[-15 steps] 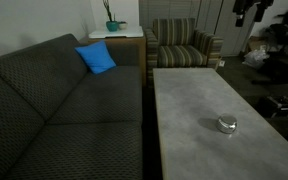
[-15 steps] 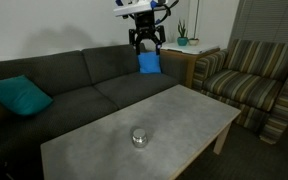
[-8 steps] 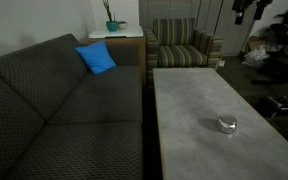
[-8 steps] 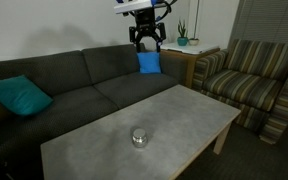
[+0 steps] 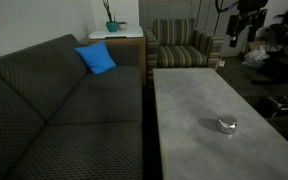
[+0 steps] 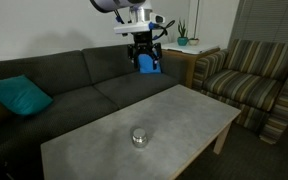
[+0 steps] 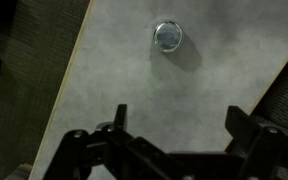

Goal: Take the lid off the silver container

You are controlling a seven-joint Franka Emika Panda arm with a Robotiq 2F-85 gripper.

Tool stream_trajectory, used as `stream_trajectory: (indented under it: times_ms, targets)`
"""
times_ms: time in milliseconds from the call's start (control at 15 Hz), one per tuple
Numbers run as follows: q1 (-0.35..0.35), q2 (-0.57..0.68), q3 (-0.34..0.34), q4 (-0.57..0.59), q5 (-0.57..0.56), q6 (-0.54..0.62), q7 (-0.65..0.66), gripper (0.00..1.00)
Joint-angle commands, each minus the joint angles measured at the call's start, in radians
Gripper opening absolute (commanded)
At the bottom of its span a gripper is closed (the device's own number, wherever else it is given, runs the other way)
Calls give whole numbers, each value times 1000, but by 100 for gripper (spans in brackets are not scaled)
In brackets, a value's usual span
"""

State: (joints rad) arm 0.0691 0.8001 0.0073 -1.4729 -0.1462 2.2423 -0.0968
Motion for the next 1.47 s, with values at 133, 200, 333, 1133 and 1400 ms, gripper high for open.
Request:
stream_trajectory:
  times_ms: [133,200,333,1133,1400]
  targets:
    - [-65,203,45,81,49,57,-107,100]
    - [-68,249,44,111,54,46,-109,100]
    - [-68,324,37,173,54,9,-113,100]
    - [-54,353,23,191,40,19,-99,100]
    - [-46,354,15,180,31,40,-88,100]
